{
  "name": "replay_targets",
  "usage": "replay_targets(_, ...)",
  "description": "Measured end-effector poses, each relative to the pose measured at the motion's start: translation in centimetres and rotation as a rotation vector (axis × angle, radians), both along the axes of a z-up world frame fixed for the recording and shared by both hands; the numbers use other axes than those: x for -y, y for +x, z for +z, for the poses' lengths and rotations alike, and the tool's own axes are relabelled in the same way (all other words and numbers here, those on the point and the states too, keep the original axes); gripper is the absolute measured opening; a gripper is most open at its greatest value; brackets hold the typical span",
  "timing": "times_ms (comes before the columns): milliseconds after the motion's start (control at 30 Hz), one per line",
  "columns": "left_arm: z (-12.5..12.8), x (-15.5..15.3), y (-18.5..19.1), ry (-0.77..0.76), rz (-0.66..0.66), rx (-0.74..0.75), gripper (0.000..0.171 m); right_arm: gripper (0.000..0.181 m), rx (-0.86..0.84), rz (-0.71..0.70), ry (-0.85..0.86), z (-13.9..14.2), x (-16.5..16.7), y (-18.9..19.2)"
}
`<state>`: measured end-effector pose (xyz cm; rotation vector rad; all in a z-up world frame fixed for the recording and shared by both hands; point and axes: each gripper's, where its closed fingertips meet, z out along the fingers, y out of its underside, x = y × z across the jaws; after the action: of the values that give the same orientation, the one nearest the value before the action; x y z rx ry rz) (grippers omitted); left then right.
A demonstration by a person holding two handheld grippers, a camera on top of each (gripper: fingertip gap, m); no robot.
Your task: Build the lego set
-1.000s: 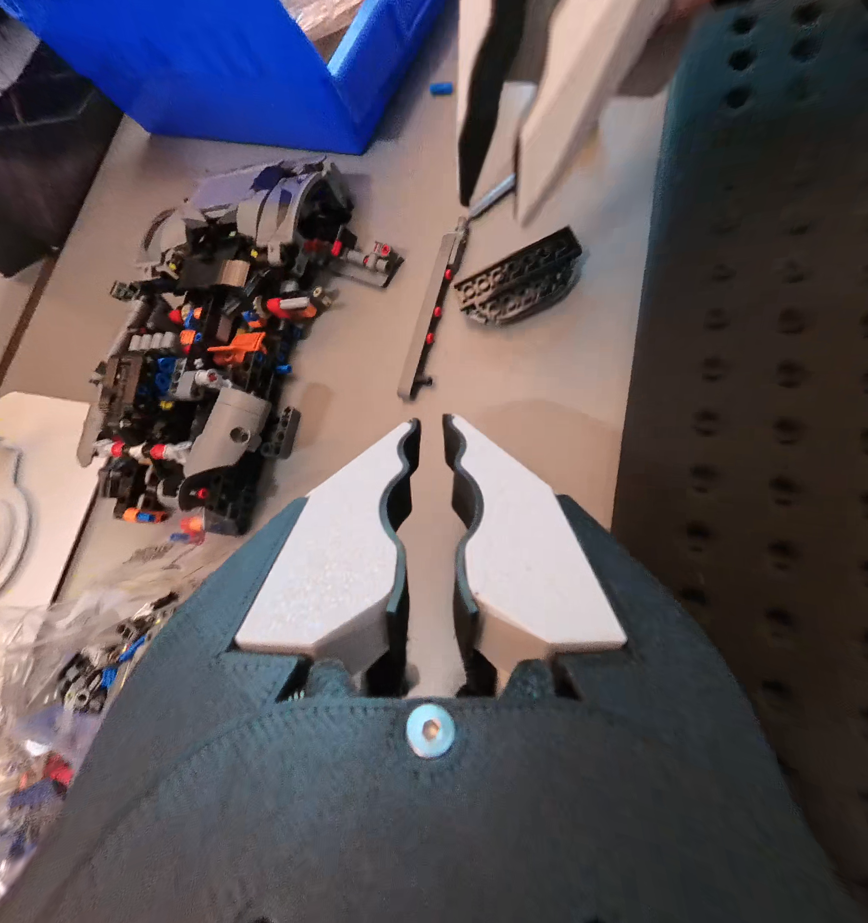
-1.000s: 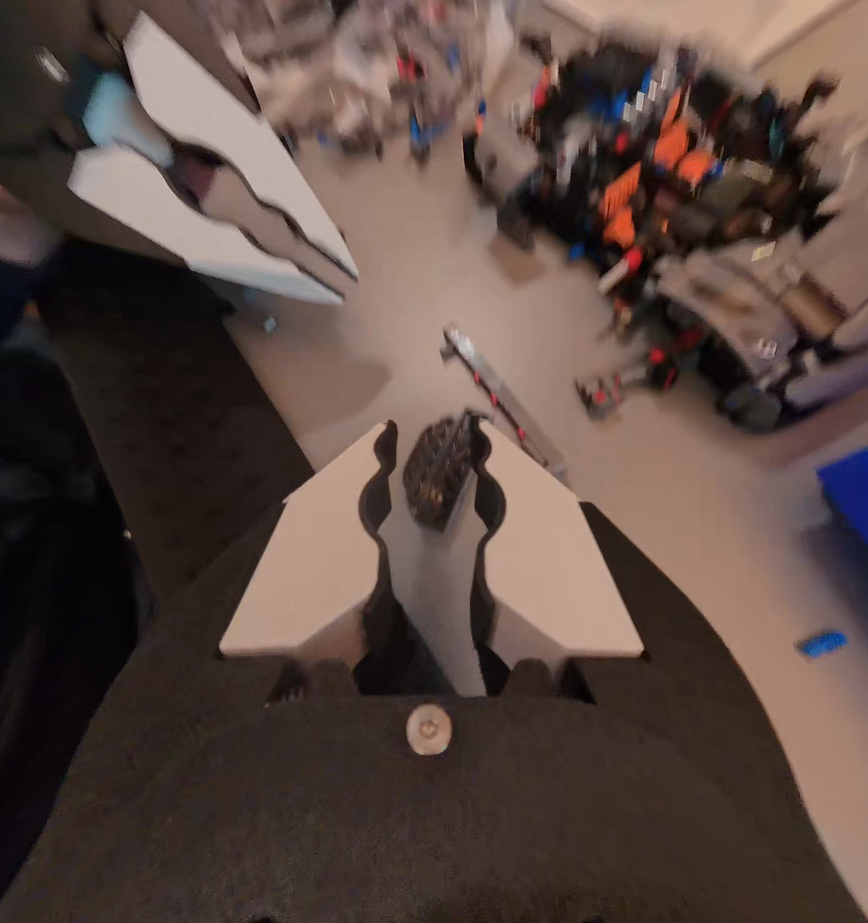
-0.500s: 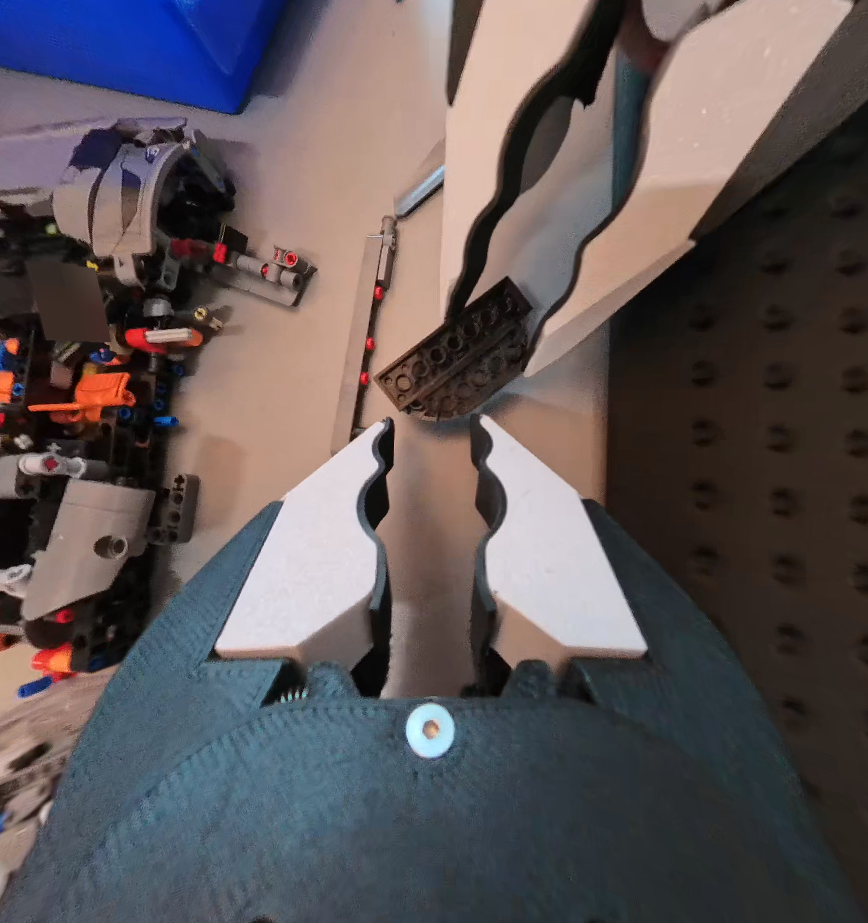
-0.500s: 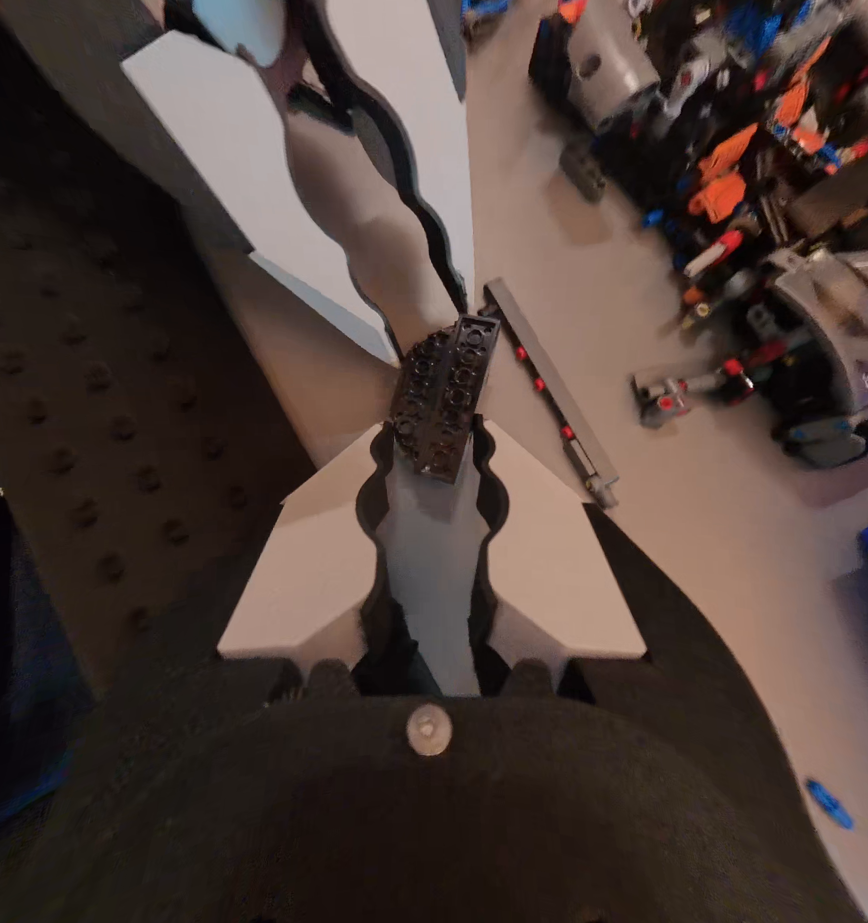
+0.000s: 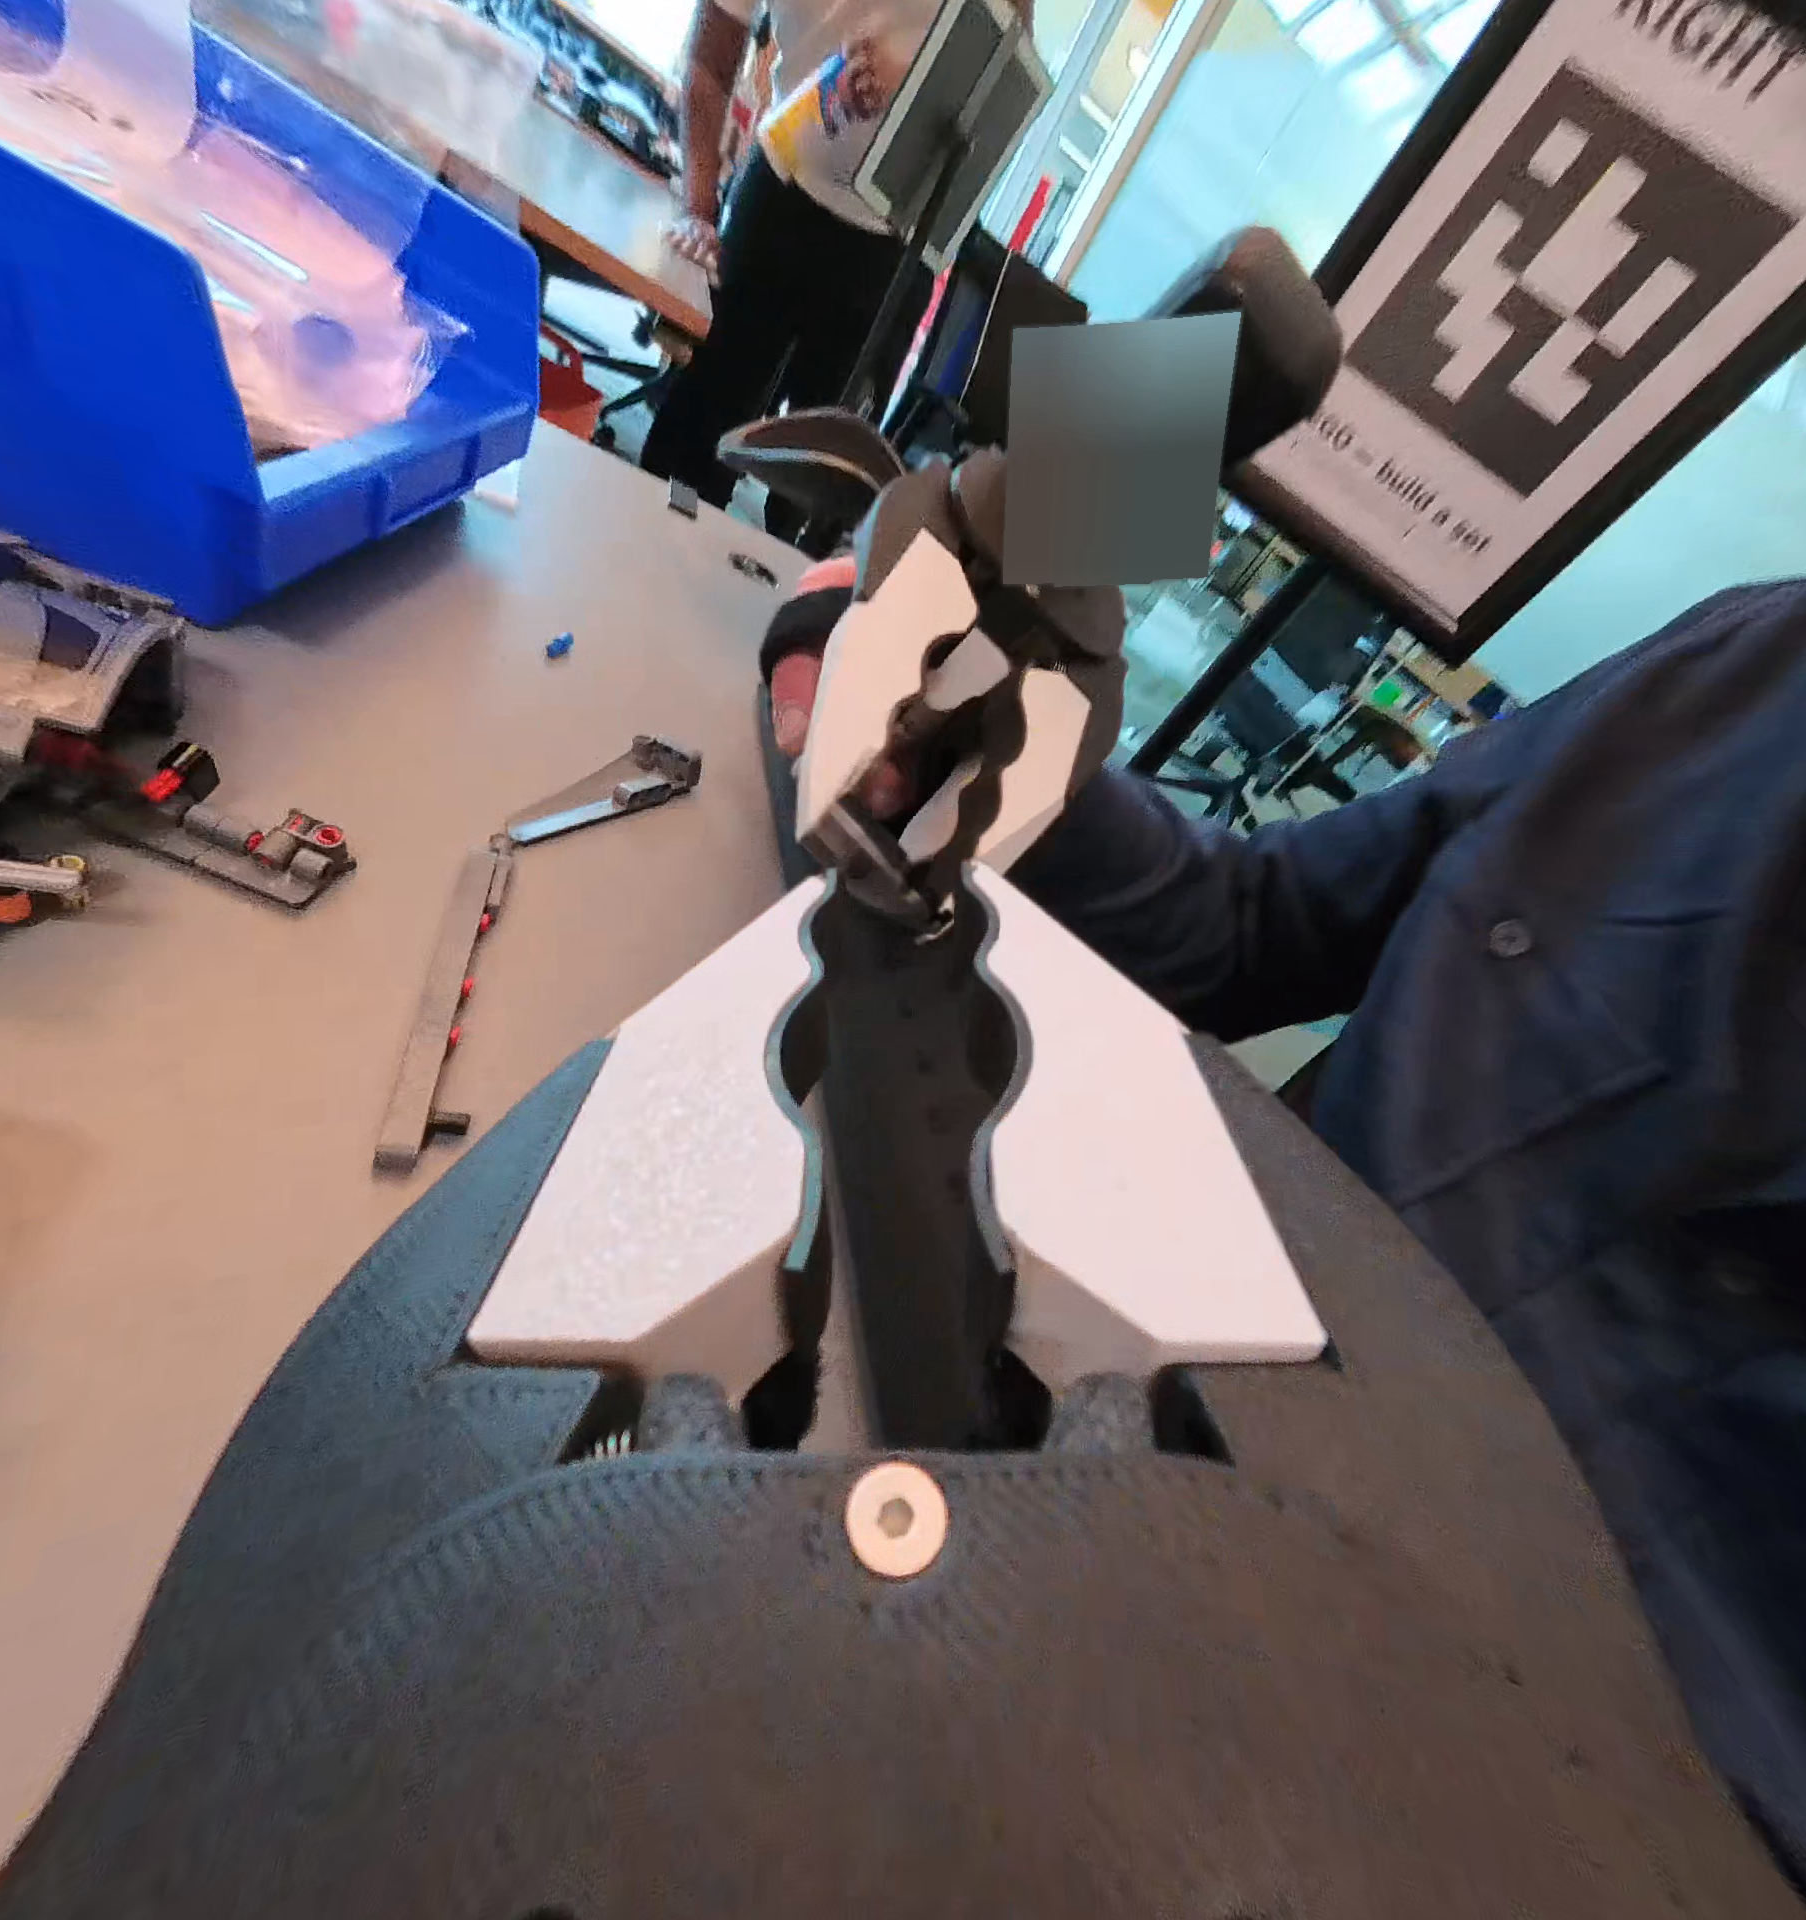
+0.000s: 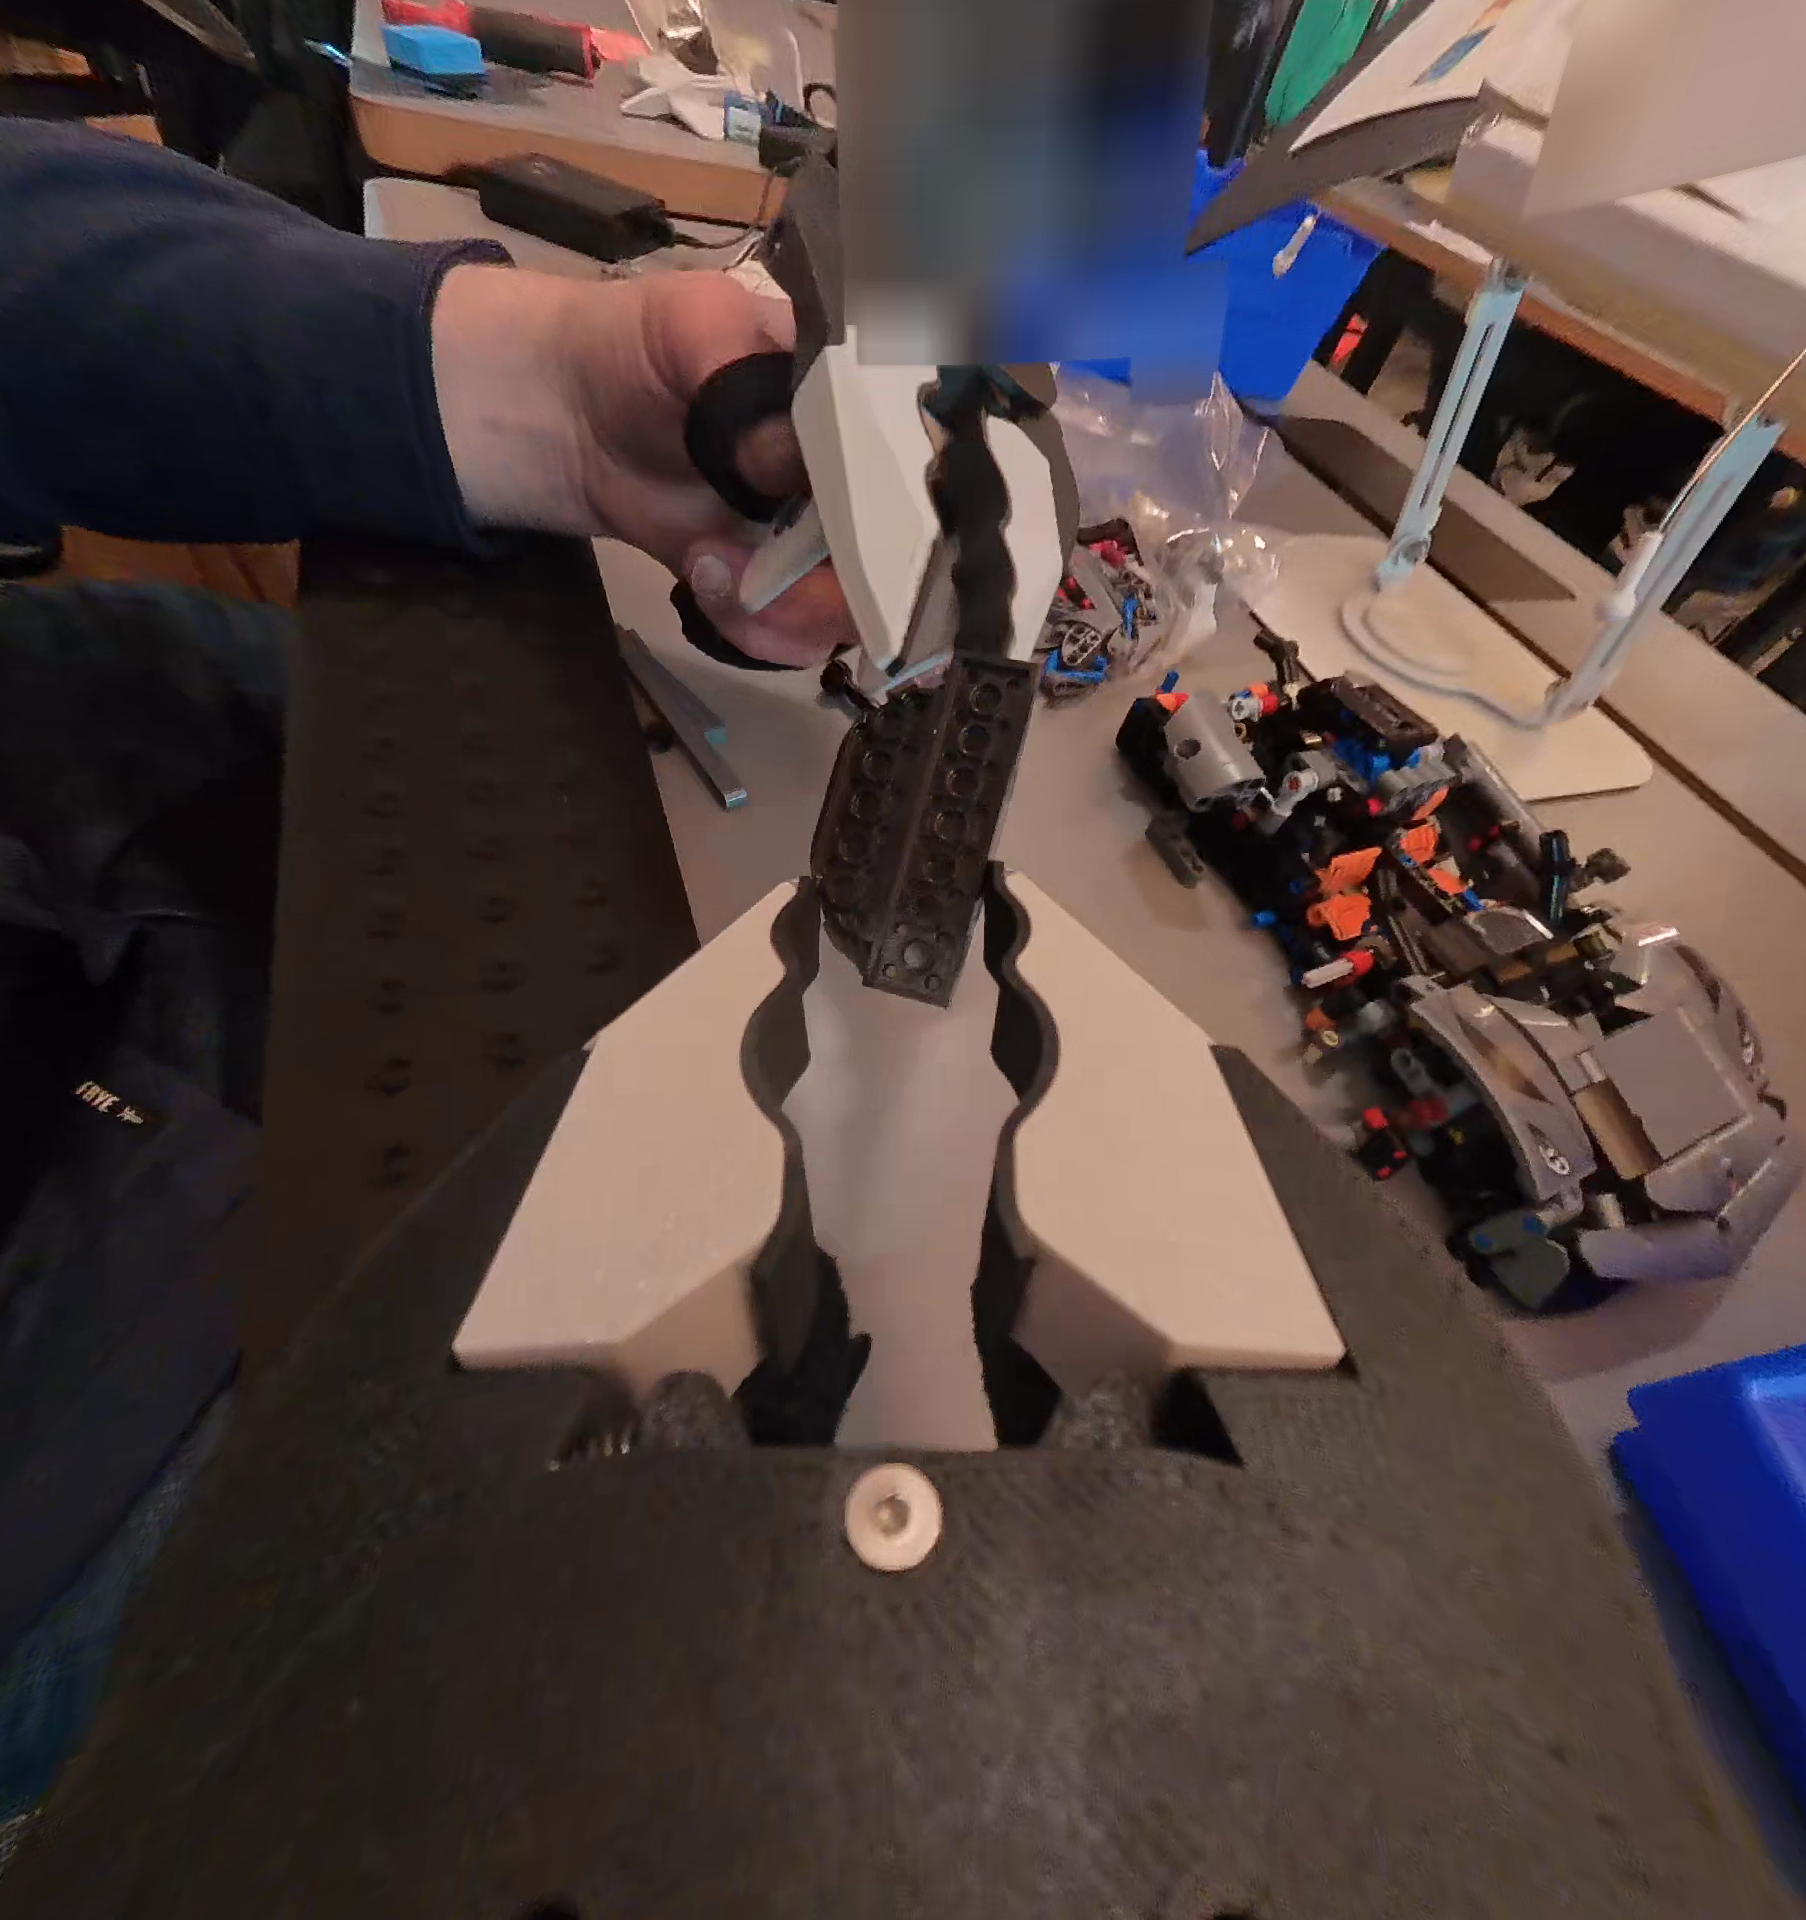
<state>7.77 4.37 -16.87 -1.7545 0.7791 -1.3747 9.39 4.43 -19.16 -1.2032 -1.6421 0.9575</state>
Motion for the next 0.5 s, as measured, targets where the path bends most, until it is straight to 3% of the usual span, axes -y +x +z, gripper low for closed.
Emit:
replay_targets(133,0.4,0.2,0.2,-0.005,-0.011,0.034,0.010,0.031,-0.004,0.014,0.022,0.0,0.4,-0.2)
replay_targets(300,0.0,-0.5,-0.2,0.023,0.068,-0.026,0.004,0.033,0.035,-0.046,0.006,-0.6,-0.2,-0.8)
replay_targets(433,-1.5,-0.8,0.2,0.058,0.112,-0.155,0.001,0.049,0.175,-0.147,0.041,-2.9,-0.4,-2.7)
replay_targets(500,-1.9,-0.8,0.6,0.089,0.118,-0.209,0.002,0.038,0.211,-0.196,0.077,-3.6,-0.5,-3.4)
